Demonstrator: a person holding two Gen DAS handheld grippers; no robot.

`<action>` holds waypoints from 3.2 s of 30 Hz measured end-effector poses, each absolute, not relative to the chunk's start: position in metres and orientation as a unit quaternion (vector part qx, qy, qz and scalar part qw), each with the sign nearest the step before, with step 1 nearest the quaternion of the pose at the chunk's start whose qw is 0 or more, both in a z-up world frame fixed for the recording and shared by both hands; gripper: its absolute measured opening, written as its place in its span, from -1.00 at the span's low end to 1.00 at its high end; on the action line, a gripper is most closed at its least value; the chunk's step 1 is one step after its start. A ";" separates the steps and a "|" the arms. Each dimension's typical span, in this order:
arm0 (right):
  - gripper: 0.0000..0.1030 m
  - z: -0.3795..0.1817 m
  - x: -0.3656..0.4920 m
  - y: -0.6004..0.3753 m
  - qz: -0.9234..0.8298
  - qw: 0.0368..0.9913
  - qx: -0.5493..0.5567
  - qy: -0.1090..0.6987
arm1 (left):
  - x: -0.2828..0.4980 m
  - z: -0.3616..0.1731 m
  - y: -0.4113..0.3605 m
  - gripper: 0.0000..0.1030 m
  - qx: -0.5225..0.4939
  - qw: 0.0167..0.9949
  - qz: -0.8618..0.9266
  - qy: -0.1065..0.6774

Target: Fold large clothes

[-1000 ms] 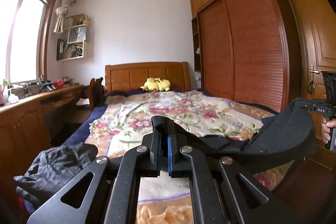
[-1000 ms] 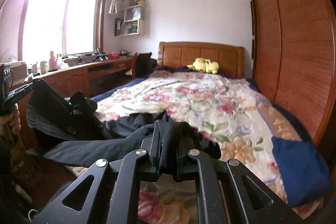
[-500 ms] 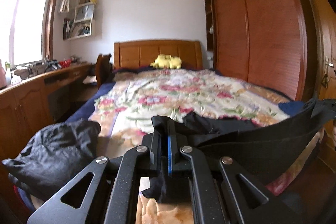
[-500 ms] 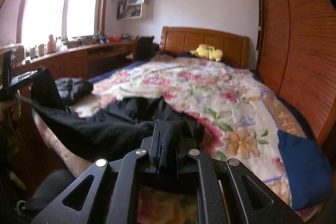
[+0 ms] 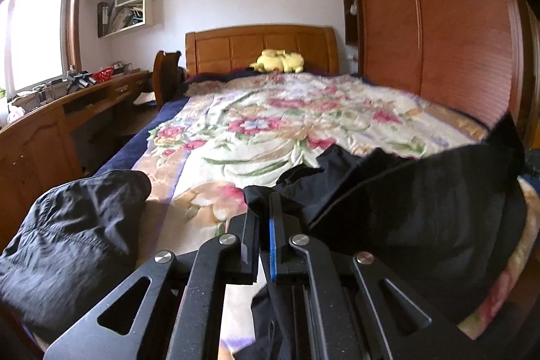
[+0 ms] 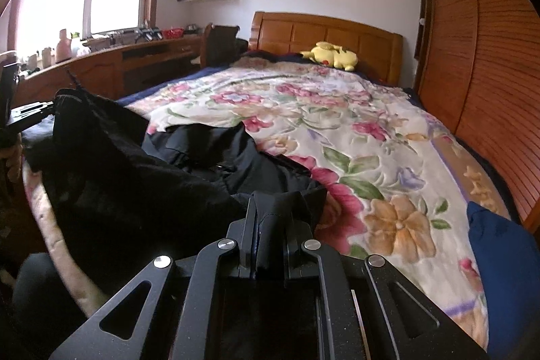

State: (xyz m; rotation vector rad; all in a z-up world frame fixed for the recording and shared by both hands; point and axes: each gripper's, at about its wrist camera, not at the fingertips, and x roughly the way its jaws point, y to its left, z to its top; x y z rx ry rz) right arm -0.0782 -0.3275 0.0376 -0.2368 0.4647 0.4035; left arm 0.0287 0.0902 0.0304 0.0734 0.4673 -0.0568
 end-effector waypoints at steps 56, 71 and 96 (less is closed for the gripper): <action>0.30 0.041 0.157 -0.257 0.093 0.952 -0.110 0.271 | 0.154 0.032 0.081 0.55 0.015 0.960 -0.033 0.278; 0.22 0.015 0.120 -0.295 0.112 0.926 -0.099 0.346 | 0.067 0.007 0.027 0.55 -0.009 0.957 -0.087 0.278; -0.82 0.004 0.098 -0.288 0.064 0.935 -0.136 0.321 | 0.053 -0.029 0.011 0.55 0.012 0.946 -0.109 0.304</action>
